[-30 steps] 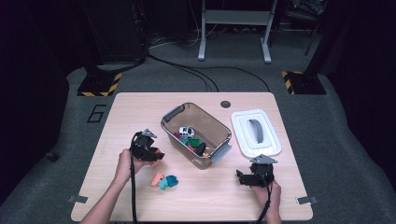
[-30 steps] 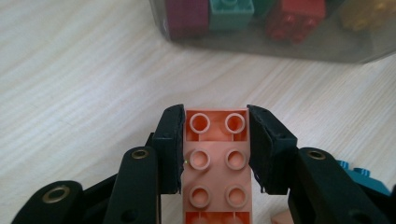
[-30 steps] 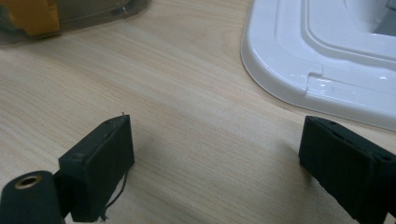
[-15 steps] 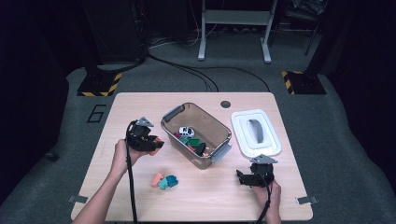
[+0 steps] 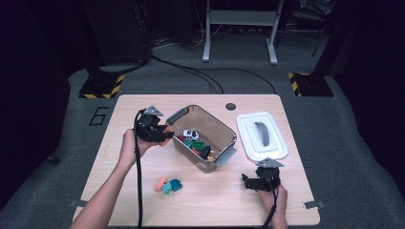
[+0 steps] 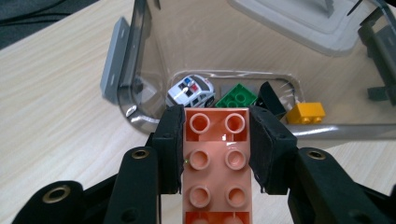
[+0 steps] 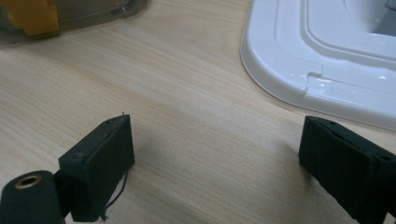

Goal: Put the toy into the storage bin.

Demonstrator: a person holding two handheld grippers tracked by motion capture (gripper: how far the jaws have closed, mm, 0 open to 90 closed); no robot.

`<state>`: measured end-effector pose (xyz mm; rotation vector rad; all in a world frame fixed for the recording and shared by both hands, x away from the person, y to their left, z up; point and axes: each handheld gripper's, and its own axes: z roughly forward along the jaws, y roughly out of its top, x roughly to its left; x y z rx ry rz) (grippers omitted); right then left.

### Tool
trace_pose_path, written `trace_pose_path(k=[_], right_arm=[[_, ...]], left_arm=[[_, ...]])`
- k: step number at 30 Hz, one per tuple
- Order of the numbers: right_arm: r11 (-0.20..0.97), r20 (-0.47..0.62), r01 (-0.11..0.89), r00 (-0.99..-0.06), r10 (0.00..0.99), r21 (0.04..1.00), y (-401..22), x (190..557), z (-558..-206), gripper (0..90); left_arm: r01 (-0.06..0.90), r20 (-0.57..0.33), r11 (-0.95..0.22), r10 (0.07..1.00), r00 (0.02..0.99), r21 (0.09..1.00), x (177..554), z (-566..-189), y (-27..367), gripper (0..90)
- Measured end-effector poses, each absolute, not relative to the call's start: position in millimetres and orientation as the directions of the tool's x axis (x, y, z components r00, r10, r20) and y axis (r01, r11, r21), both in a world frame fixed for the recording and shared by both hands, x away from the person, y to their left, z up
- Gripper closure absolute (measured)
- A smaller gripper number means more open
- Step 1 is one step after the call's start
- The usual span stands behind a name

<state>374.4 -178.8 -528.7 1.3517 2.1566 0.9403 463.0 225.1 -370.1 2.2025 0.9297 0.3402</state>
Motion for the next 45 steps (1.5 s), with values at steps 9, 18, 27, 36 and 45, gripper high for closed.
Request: trace_pose_path(k=[9, 18, 27, 36, 45], right_arm=[[0.296, 0.0, 0.613, -0.435, 0.9, 0.733, -179, 374, -529, 9.6], [0.295, 0.002, 0.614, -0.436, 0.9, 0.732, -179, 374, -528, 9.6], [0.295, 0.002, 0.613, -0.435, 0.9, 0.733, -179, 374, -529, 9.6], [0.299, -0.001, 0.612, -0.438, 0.899, 0.732, -179, 374, -529, 9.6], [0.299, -0.001, 0.612, -0.438, 0.899, 0.732, -179, 374, -529, 9.5]], left_arm=[[0.494, -0.018, -0.509, 0.684, 0.73, 0.704, 470, -359, 204, 58.9], [0.476, -0.016, -0.518, 0.665, 0.747, 0.711, 478, -357, 186, 58.8], [0.465, -0.03, -0.524, 0.641, 0.767, 0.713, 482, -357, 164, 58.8], [0.459, -0.04, -0.533, 0.621, 0.783, 0.711, 478, -367, 142, 58.8], [0.46, -0.063, -0.552, 0.59, 0.805, 0.696, 470, -380, 126, 58.7]])
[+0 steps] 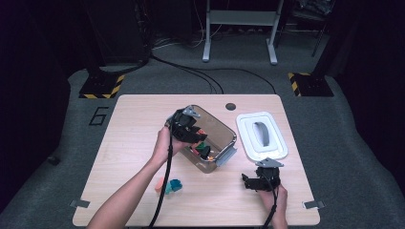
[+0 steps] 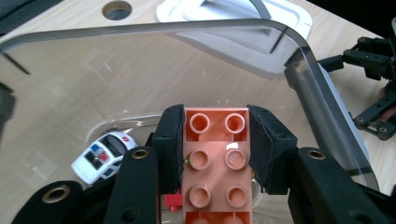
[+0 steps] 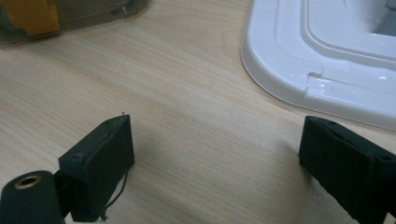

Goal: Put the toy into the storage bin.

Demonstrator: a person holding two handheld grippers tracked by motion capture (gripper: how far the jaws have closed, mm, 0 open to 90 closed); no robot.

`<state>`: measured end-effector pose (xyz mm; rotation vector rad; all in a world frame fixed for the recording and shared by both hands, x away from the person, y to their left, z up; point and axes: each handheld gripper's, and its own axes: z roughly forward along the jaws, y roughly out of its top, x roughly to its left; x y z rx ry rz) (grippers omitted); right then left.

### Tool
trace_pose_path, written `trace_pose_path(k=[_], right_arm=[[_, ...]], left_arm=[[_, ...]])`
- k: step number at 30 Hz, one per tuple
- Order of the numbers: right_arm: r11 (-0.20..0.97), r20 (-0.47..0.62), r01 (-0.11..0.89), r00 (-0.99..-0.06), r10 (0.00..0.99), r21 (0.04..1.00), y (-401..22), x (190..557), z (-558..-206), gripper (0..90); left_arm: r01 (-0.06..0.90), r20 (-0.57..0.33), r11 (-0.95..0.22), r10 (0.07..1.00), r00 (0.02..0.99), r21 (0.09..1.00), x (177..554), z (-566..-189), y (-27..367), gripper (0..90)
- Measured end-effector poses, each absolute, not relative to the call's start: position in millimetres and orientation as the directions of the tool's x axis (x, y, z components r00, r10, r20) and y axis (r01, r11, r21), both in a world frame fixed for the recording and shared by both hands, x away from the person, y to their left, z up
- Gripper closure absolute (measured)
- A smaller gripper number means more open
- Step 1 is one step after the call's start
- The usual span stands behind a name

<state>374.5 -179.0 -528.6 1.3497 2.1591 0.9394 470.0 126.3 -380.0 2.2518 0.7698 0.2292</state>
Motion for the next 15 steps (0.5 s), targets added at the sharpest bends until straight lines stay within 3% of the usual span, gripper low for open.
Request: trace_pose_path(k=[15], right_arm=[[0.299, -0.001, 0.612, -0.438, 0.899, 0.732, -179, 374, -529, 9.5]], left_arm=[[0.47, -0.089, -0.572, 0.568, 0.818, 0.672, 463, -395, 109, 58.5]])
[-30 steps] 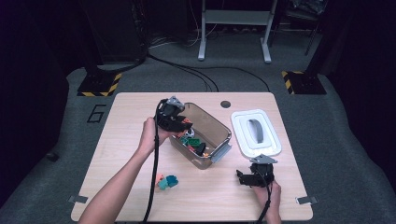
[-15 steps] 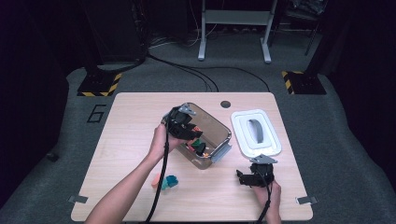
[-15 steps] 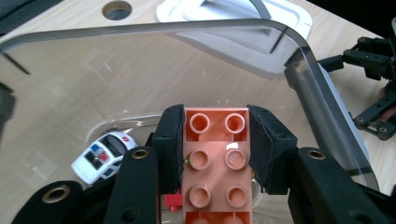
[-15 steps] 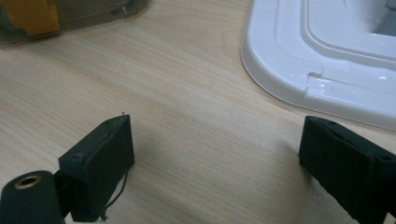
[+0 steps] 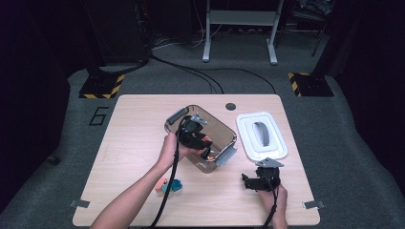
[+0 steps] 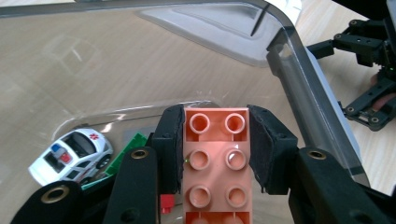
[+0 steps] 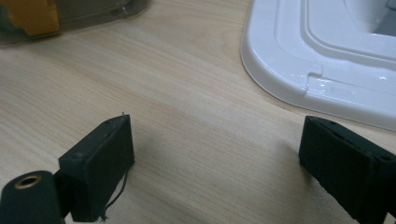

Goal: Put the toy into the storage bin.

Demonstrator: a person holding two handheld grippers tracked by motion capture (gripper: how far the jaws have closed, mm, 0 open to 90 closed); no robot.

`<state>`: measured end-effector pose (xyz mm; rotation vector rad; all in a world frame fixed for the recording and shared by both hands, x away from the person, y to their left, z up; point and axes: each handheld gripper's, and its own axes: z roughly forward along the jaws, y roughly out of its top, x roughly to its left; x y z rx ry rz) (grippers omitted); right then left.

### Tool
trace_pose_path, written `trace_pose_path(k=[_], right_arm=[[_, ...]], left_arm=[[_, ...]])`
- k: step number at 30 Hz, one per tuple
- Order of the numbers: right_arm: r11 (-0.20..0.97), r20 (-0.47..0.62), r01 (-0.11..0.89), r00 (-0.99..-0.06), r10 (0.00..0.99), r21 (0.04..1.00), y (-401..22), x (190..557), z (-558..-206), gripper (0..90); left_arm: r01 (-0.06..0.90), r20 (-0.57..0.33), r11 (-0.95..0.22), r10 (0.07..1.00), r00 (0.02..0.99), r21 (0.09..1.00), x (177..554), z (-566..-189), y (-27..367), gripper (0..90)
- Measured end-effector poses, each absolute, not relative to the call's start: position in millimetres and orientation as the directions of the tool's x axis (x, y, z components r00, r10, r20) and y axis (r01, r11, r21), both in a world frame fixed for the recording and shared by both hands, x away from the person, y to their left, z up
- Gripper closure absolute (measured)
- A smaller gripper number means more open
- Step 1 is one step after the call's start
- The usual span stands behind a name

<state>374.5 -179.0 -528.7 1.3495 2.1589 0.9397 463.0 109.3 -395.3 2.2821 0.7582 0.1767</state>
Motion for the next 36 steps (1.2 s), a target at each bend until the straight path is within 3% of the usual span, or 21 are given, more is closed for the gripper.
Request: trace_pose_path(k=[8, 15, 25, 36], right_arm=[[0.298, -0.001, 0.612, -0.437, 0.899, 0.732, -179, 374, -529, 9.5], [0.295, 0.002, 0.613, -0.436, 0.9, 0.733, -179, 374, -529, 9.5], [0.296, 0.001, 0.611, -0.436, 0.9, 0.734, -179, 375, -529, 9.5], [0.296, 0.001, 0.612, -0.437, 0.9, 0.733, -179, 375, -529, 9.6]], left_arm=[[0.468, -0.101, -0.589, 0.547, 0.831, 0.659, 459, -395, 110, 56.1], [0.46, -0.08, -0.59, 0.556, 0.828, 0.664, 451, -386, 119, 39.8], [0.451, -0.057, -0.531, 0.601, 0.797, 0.717, 432, -369, 164, 21.2], [0.501, -0.046, -0.502, 0.673, 0.738, 0.705, 418, -390, 217, 15.5]])
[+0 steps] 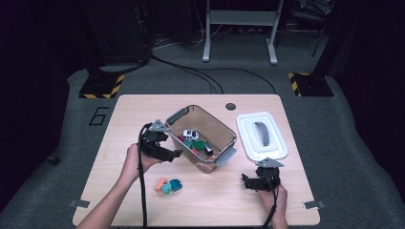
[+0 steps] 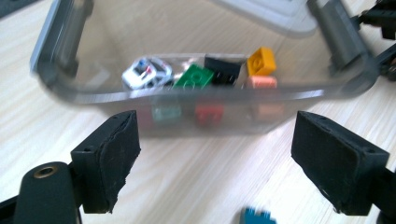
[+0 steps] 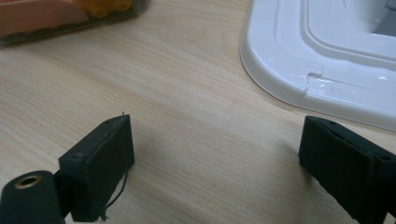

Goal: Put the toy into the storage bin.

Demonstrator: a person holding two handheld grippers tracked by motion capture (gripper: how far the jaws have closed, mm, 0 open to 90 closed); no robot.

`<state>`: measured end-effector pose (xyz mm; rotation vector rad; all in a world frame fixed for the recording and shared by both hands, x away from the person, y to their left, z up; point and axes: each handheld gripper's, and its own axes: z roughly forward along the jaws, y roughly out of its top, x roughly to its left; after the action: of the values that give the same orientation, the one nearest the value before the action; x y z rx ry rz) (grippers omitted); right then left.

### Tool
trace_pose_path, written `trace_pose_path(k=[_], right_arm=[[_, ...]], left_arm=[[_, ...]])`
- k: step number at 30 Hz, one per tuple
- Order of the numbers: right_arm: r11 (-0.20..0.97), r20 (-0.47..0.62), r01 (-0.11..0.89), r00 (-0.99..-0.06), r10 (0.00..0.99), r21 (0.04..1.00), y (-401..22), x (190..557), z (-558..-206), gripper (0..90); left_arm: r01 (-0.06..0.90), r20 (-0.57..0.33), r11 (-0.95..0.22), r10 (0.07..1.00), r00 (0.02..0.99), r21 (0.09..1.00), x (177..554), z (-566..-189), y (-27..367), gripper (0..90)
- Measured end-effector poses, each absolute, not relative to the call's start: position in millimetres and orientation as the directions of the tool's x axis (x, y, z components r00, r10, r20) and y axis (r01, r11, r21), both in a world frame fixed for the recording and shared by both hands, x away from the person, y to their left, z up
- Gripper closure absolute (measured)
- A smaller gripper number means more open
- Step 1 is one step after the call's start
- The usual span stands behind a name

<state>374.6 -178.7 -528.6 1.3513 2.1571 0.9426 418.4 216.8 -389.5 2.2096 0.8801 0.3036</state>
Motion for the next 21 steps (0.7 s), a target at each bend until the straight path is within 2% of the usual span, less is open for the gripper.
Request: trace_pose_path(k=[12, 21], right_arm=[[0.297, 0.0, 0.612, -0.436, 0.9, 0.733, -179, 375, -529, 9.6], [0.296, -0.001, 0.612, -0.435, 0.901, 0.733, -179, 375, -529, 9.6]], left_arm=[[0.554, -0.065, -0.462, 0.725, 0.686, 0.693, 396, -426, 259, 14.8], [0.583, -0.074, -0.469, 0.734, 0.675, 0.664, 377, -463, 259, 15.8]])
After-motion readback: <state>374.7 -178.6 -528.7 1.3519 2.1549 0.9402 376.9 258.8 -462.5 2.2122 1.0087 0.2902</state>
